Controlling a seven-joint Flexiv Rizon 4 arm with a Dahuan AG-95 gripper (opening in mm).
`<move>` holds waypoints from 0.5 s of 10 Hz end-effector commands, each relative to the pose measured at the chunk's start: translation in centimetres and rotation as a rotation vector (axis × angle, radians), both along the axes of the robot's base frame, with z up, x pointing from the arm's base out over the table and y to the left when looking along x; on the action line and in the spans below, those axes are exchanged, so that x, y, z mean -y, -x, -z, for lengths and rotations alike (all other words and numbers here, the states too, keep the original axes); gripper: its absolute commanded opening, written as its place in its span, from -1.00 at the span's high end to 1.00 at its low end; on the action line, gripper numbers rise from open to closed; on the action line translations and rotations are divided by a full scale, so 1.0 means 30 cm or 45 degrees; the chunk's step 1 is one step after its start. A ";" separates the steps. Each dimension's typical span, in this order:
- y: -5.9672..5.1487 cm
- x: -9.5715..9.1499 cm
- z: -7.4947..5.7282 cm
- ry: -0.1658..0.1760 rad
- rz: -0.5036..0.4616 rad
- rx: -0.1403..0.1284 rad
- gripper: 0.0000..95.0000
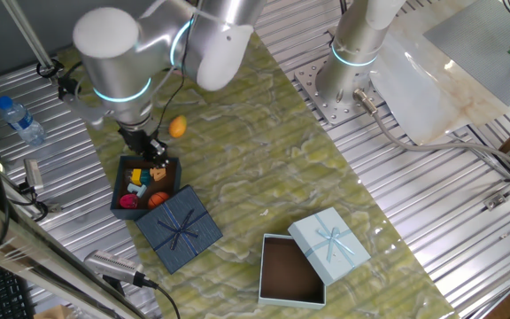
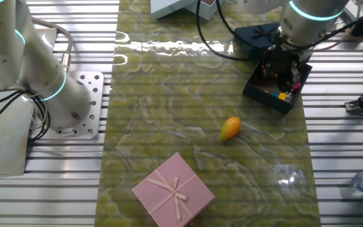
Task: Take everything out of the gift box
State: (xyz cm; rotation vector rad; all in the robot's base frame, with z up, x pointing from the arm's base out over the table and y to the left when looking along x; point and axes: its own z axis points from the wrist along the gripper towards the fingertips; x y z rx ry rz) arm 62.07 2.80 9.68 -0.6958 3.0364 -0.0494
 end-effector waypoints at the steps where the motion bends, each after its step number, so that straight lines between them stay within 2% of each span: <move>1: -0.024 -0.014 0.032 0.006 0.033 0.025 -0.20; 4: -0.032 -0.023 0.055 0.009 0.056 0.031 -0.20; 5: -0.037 -0.029 0.072 0.008 0.063 0.042 -0.20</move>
